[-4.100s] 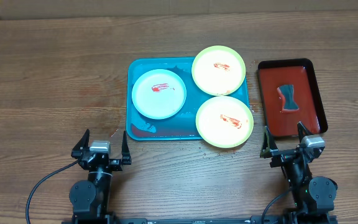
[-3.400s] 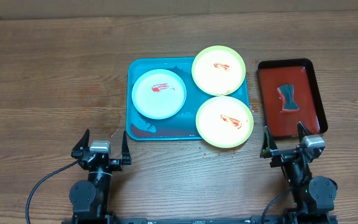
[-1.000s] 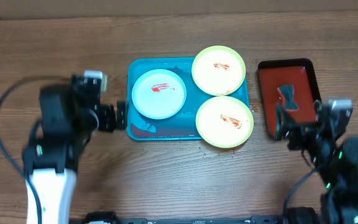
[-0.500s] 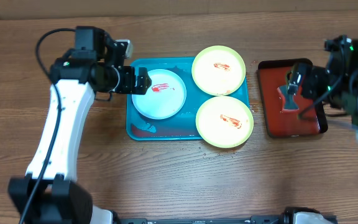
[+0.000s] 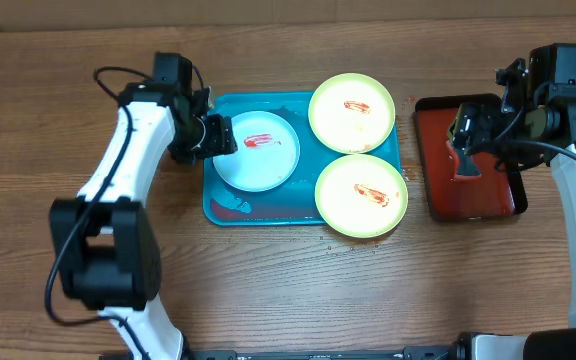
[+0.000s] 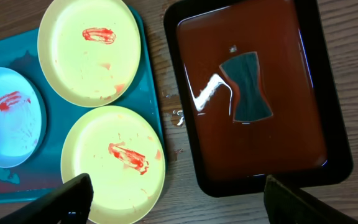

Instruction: Clean dirty plates on tray and stack at the side

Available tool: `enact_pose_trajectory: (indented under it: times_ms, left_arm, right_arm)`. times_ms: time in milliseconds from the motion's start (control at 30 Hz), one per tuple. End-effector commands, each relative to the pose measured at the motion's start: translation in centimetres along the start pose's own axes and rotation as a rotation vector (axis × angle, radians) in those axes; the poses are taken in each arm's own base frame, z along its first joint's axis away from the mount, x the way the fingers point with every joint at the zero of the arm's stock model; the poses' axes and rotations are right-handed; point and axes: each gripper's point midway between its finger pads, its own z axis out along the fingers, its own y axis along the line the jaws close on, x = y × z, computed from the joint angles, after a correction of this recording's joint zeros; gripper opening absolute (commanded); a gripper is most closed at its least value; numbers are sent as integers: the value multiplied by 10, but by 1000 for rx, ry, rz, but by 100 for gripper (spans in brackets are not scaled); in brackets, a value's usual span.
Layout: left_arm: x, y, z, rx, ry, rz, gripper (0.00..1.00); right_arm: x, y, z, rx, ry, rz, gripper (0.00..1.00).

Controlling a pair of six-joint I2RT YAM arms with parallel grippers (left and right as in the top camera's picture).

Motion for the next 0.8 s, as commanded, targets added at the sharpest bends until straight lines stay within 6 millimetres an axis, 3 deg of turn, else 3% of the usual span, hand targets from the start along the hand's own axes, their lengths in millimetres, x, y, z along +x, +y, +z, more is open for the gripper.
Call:
enact_pose_trajectory:
  times_ms: [0,133,367,600,767]
  left_arm:
    - [-5,10,17,-84,7,-100,69]
    - [-7,12,31,-86,15,-91,65]
    - [-21,10,33,-74,-37,-47,55]
    - [-18,16,37,-100,-35,-39,52]
    - [-17,18,40,-107,-36,-39,42]
  right_arm:
    - [-7,2,-6,-8,-28,-2,88]
    - [-7,2,-6,-8,-28,-2,86]
    - [-7,2,-6,-8,-27,-2,84]
    - [-7,2,-6,-8,-27,-2,84]
    - [-7,2,-6,-8,-27,-2,84]
